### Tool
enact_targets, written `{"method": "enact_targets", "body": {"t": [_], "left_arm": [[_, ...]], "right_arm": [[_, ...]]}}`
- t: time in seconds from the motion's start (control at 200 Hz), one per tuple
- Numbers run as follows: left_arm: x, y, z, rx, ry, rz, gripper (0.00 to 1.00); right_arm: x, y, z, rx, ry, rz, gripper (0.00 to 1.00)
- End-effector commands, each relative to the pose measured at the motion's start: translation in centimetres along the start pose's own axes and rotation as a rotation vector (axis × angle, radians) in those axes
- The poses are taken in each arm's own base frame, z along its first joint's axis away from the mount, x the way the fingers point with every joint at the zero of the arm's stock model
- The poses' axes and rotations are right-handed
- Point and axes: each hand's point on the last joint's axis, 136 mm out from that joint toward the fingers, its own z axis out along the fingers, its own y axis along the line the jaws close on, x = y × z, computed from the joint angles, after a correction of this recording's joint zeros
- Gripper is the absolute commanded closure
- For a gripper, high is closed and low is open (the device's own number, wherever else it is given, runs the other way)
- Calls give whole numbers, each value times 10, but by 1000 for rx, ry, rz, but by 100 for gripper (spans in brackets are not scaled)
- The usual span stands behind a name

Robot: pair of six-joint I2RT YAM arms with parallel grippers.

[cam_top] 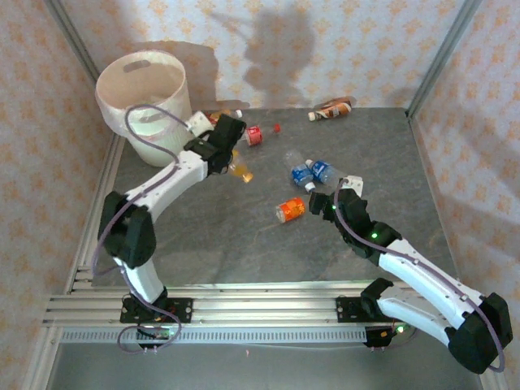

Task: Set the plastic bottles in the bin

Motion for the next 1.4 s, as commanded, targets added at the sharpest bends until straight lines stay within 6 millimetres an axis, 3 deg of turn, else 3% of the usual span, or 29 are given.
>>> {"method": "enact_targets", "body": {"t": [0.0,0.185,0.31,0.48,0.756,0.836,0.976,1.241,1.376,1.396], "left_arm": [[-74,-17,-44,29,-190,163,53],[-139,-31,-81,141,-292,205,54],[-190,-33,-99,216,-366,202,54],[-252,-17,-102,191,-449,256,52],[-335,8,-92,169,-606,273,52],[-349,15,-82,132,-646,279,51],[-363,34,-46,50,-671,283,52],[-367,58,10,-32,-663,351,51],[-366,73,23,-98,-630,415,50],[-359,77,40,-105,-603,425,50]], "right_arm": [[-12,-4,2,21,-73,55,0],[-24,-1,-1,6,-120,83,1],[-49,6,-19,-49,-191,106,1],[-73,6,-35,-96,-261,179,1],[-78,10,-28,-91,-260,205,1],[-76,11,-24,-87,-254,216,1],[-73,13,-19,-89,-240,227,1],[-70,7,-19,-60,-242,205,0],[-68,4,-19,-47,-241,210,0],[-68,3,-19,-45,-241,212,0]]}}
